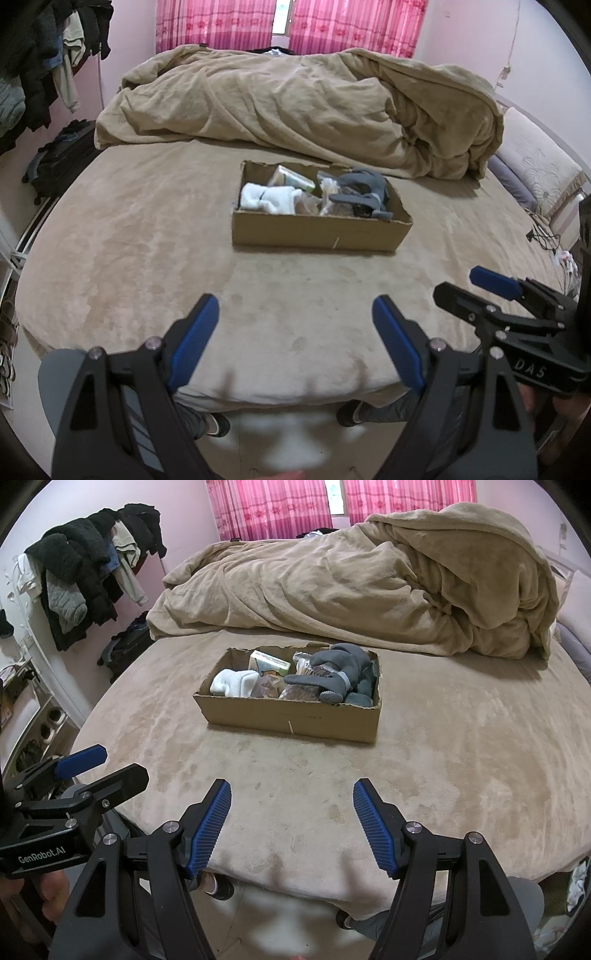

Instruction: Organize objects

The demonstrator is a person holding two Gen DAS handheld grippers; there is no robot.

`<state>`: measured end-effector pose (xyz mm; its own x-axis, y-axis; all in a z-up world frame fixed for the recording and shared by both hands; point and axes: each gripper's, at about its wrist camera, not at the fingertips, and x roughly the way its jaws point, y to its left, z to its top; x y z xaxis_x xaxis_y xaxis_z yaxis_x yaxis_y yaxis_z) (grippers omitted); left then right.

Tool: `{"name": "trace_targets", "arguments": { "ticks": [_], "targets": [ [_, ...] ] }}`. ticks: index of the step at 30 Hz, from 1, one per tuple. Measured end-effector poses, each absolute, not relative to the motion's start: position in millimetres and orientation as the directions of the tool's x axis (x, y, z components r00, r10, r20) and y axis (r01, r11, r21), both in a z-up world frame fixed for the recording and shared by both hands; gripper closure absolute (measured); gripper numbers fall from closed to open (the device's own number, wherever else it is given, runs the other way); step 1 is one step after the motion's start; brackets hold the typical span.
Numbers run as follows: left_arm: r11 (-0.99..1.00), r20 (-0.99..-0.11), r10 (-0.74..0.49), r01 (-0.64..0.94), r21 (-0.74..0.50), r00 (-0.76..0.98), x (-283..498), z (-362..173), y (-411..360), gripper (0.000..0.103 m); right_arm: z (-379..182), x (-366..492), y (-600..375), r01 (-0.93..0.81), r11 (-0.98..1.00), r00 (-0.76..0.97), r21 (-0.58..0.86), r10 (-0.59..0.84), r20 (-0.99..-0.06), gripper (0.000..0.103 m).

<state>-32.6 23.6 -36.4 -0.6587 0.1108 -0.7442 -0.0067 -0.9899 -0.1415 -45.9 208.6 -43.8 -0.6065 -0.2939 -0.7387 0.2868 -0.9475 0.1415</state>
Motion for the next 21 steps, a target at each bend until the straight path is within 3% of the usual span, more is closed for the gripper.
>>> {"name": "trace_targets", "arguments": {
  "ticks": [21],
  "targets": [
    [-0.991, -0.746, 0.107, -0.009, -0.135, -0.658, -33.6, -35.8, 23.1, 0.017, -47.5, -45.0, 206.0, 0.287, -0.947, -0.602, 0.146, -0.297, -0.741, 0.031]
  ]
}}
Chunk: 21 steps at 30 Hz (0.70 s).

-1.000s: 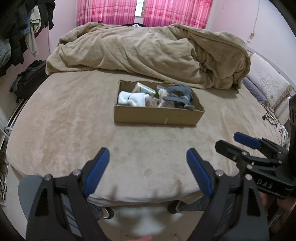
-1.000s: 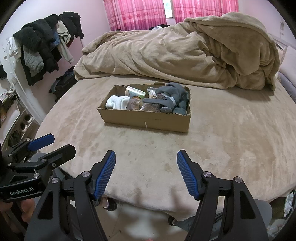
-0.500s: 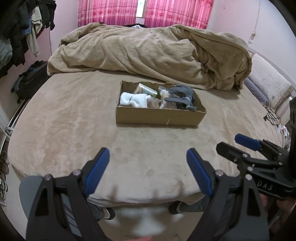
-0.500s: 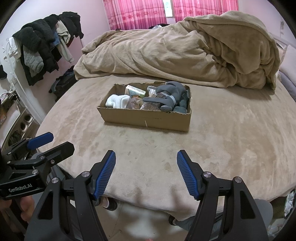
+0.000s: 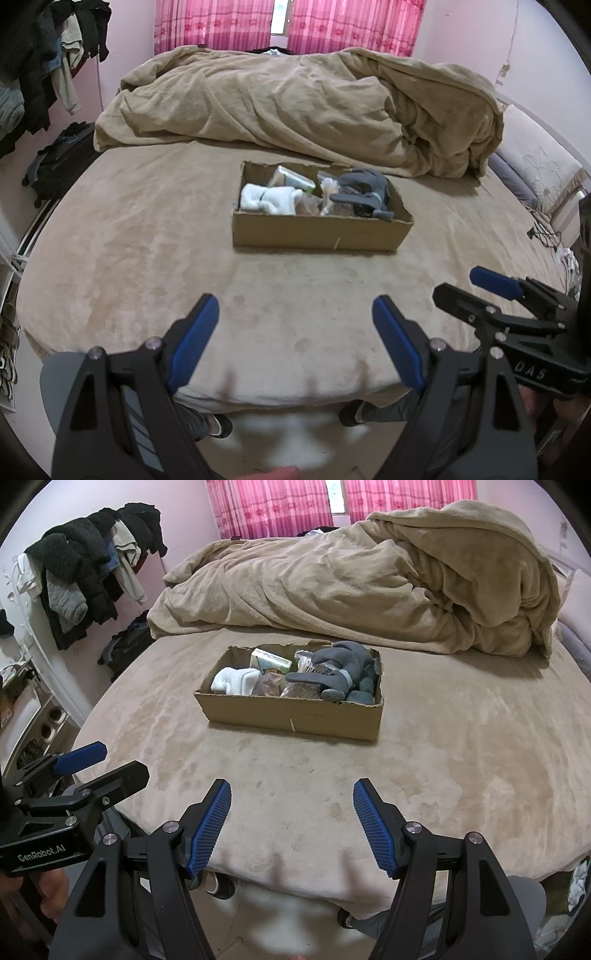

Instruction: Organize objects

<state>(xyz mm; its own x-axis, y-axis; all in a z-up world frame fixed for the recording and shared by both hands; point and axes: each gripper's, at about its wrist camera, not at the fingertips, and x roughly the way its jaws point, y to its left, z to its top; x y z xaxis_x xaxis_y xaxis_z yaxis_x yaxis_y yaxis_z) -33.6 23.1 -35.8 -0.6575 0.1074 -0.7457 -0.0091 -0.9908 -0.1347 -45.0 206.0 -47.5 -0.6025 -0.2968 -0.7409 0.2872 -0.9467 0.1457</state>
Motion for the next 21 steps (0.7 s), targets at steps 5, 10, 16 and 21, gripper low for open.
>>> {"name": "trace_targets", "arguments": {
  "ticks": [5, 10, 16, 21],
  "targets": [
    [-0.991, -0.746, 0.107, -0.009, -0.134, -0.658, -33.5, -35.6, 23.3, 0.017, -48.0, -45.2, 205.8, 0.285, -0.947, -0.602, 0.148, -0.296, -0.742, 0.031],
    [-0.991, -0.744, 0.104, -0.008, -0.132, -0.66, -33.9, -35.4, 24.8, 0.017, -47.8, -45.4, 206.1, 0.288, -0.946, -0.6, 0.148, -0.299, -0.742, 0.031],
    [-0.991, -0.745, 0.105, -0.008, -0.132, -0.658, -34.2, -35.9, 24.4, 0.017, -47.9, -45.6, 205.9, 0.287, -0.946, -0.6, 0.149, -0.299, -0.742, 0.031],
    [-0.991, -0.745, 0.105, -0.008, -0.133, -0.658, -33.7, -35.8, 24.5, 0.017, -47.9, -45.6, 205.9, 0.288, -0.946, -0.6, 0.148, -0.299, -0.742, 0.031]
  ]
}}
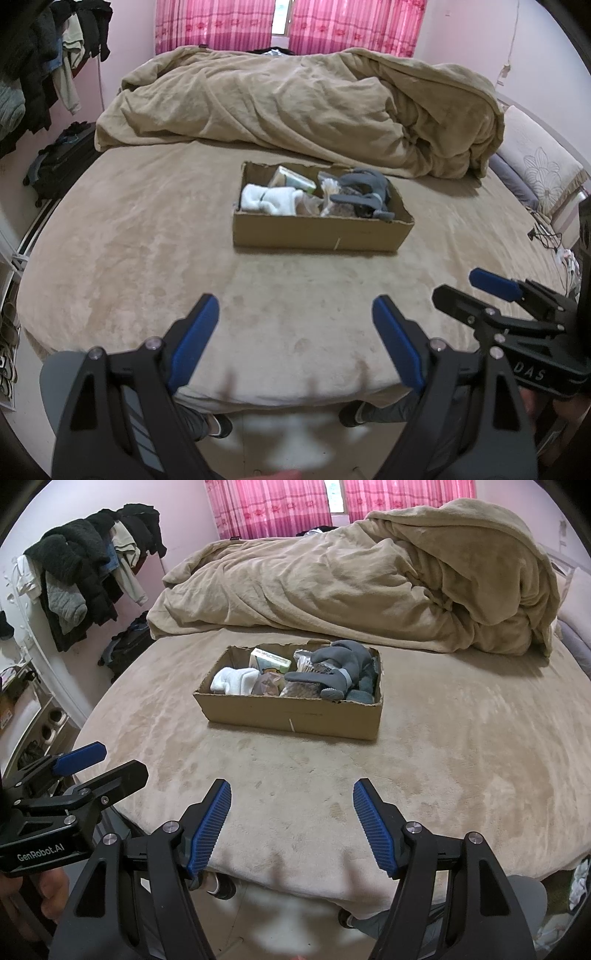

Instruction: Organize objects

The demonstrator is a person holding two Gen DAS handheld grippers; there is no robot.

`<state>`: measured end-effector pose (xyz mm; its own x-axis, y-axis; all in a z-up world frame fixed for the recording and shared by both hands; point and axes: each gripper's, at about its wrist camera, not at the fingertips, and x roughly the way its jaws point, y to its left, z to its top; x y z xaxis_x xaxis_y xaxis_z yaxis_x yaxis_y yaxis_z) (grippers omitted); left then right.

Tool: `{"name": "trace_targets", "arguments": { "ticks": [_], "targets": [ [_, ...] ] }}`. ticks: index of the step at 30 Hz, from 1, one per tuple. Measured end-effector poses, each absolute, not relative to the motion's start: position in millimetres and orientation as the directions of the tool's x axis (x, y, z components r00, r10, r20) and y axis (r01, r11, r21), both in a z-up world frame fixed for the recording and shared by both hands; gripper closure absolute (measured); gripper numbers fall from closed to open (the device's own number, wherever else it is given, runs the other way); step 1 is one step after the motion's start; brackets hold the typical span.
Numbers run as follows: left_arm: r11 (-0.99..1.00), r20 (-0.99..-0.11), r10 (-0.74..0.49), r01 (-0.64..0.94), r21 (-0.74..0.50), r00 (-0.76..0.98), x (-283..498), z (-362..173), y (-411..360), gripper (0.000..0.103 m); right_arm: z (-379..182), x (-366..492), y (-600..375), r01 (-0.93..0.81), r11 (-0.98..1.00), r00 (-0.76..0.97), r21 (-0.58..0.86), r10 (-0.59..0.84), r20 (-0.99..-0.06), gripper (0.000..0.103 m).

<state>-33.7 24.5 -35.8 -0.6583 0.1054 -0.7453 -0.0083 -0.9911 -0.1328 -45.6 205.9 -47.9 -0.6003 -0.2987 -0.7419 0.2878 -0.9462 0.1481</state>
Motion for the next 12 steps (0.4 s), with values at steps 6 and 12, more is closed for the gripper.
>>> {"name": "trace_targets", "arguments": {
  "ticks": [6, 12],
  "targets": [
    [-0.991, -0.742, 0.107, -0.009, -0.135, -0.662, -33.4, -35.9, 25.3, 0.017, -48.1, -45.7, 205.9, 0.287, -0.946, -0.599, 0.152, -0.301, -0.742, 0.031],
    [-0.991, -0.735, 0.119, -0.033, -0.13, -0.668, -33.7, -38.9, 28.2, 0.017, -48.7, -46.3, 206.3, 0.287, -0.946, -0.599, 0.15, -0.3, -0.743, 0.031]
  ]
}}
